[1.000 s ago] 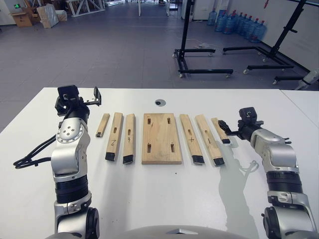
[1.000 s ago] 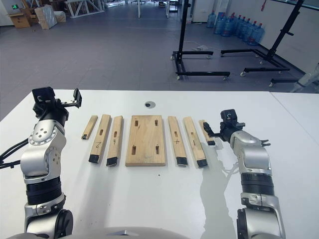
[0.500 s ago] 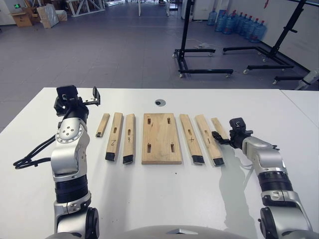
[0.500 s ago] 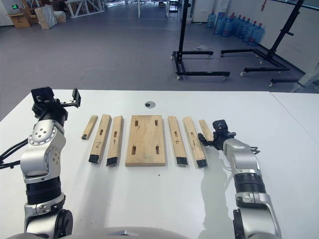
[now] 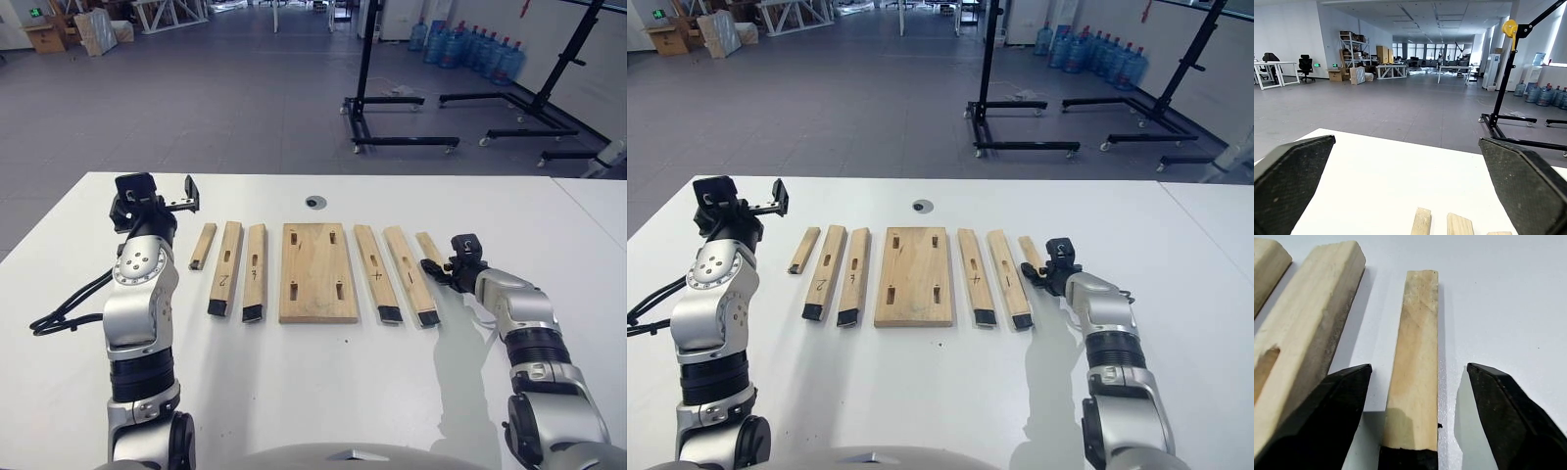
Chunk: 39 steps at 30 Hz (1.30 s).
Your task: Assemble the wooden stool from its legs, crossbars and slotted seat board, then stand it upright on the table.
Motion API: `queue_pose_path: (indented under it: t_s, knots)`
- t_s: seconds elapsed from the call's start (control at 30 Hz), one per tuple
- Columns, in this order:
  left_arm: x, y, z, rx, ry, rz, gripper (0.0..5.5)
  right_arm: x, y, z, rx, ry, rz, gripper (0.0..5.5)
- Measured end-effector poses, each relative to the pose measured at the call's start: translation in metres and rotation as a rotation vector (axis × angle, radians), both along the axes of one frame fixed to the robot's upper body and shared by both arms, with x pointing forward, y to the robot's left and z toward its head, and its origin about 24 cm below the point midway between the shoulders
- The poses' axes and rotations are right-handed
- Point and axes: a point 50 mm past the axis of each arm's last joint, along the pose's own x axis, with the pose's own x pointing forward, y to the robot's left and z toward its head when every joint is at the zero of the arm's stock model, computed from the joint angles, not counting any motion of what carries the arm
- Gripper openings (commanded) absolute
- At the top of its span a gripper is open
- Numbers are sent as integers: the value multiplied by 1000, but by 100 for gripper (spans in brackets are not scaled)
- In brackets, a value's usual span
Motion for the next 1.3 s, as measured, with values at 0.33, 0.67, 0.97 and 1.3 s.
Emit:
queue_pose_path:
  t_s: [0.33, 0.67, 0.97, 1.3]
  knots:
    - [0, 0, 1, 2, -10, 0, 540, -1, 2, -2, 1, 14, -1, 154]
    - [0, 2, 2, 4, -11, 5, 540, 0, 2, -3, 10, -4, -5, 129]
    - [1, 9, 9, -166, -36, -183, 540, 21, -36, 106, 46, -502, -99, 129]
    - [3, -81, 52, -891, -153, -1086, 540, 19, 150, 144, 102, -761, 766, 129]
